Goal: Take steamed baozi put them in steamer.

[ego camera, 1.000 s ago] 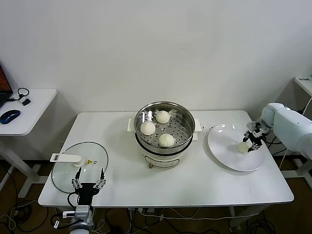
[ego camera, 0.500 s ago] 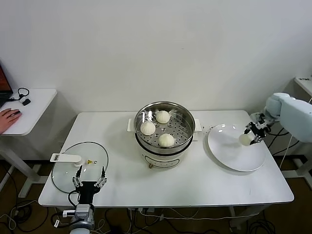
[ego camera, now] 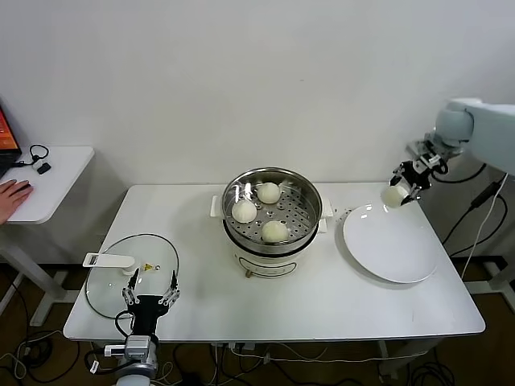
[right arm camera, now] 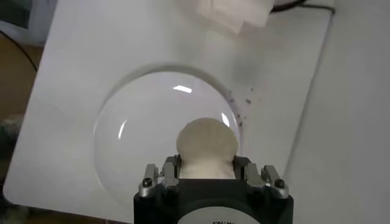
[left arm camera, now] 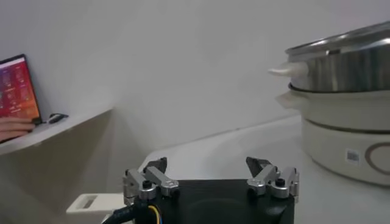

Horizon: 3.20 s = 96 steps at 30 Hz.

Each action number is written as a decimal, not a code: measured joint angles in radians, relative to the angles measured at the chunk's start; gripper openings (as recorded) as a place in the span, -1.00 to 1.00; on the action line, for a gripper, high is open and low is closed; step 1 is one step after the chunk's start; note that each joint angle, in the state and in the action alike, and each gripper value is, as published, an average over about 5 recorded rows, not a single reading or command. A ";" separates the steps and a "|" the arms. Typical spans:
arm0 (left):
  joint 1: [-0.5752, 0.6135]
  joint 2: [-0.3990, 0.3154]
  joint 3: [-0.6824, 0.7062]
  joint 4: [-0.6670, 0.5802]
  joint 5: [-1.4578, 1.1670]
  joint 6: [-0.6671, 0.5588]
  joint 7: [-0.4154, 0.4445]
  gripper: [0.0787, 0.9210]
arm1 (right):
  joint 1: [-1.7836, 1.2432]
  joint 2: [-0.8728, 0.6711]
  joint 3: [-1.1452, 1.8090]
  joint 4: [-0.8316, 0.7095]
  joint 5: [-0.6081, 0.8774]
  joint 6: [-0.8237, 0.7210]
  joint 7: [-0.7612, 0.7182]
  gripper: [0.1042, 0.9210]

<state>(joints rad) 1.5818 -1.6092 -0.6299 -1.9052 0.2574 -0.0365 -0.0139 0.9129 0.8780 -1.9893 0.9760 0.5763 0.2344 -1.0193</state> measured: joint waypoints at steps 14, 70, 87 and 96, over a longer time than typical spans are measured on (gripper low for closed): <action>0.014 0.000 0.016 -0.044 -0.011 0.007 0.002 0.77 | 0.305 0.156 -0.186 0.242 0.306 -0.129 0.032 0.16; -0.004 0.000 -0.027 -0.015 -0.023 0.016 0.000 0.77 | -0.136 0.395 0.061 0.070 0.293 -0.368 0.208 0.50; 0.007 0.000 -0.023 -0.039 -0.018 0.019 0.003 0.77 | -0.035 0.327 0.048 0.126 0.353 -0.373 0.216 0.76; 0.008 0.000 -0.013 -0.038 -0.004 0.020 0.002 0.77 | 0.006 0.180 0.149 0.247 0.370 -0.473 0.383 0.76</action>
<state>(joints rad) 1.5894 -1.6092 -0.6428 -1.9436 0.2531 -0.0161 -0.0115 0.9193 1.0578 -1.8401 1.2228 0.9461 -0.2383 -0.6362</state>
